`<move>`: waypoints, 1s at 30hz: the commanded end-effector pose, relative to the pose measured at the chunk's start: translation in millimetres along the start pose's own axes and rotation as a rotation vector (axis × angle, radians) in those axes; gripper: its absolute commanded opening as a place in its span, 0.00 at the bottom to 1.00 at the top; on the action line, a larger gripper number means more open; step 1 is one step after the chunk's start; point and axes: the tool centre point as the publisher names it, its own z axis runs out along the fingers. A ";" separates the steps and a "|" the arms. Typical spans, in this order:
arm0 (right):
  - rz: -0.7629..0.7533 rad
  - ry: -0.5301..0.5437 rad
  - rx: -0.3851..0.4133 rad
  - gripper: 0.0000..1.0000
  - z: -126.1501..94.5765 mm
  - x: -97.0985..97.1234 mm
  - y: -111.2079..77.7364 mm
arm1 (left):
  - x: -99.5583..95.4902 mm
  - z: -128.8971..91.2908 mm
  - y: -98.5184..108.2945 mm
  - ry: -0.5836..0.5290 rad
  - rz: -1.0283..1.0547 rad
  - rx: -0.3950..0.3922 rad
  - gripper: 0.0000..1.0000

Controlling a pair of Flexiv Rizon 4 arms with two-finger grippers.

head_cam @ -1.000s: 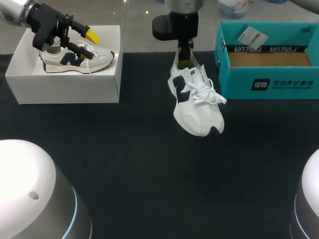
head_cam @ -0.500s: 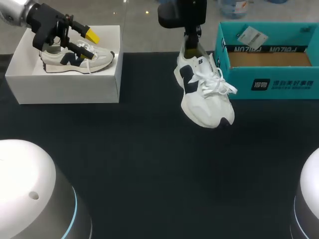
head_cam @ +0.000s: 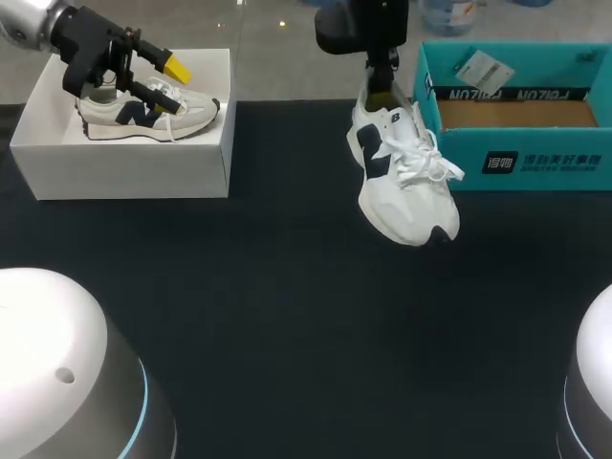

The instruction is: Take the shoe out of the shoebox, open the shoe tongue, remove and reinsert the insole, then place the shoe into the shoebox

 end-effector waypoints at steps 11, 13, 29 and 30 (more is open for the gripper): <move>-0.010 -0.058 -0.002 0.00 15.2 2.7 -155.3 | 0.3 -0.6 0.9 0.002 0.001 0.003 1.00; -0.002 -0.060 0.025 0.00 20.4 -3.1 -169.4 | 0.3 -0.6 0.9 0.002 0.001 0.003 1.00; 0.062 -0.069 0.038 0.00 29.5 -18.7 -203.3 | 0.3 -0.6 0.9 0.002 0.001 0.003 1.00; 0.062 -0.069 0.038 0.00 29.5 -18.7 -203.3 | 0.3 -0.6 0.9 0.002 0.001 0.003 1.00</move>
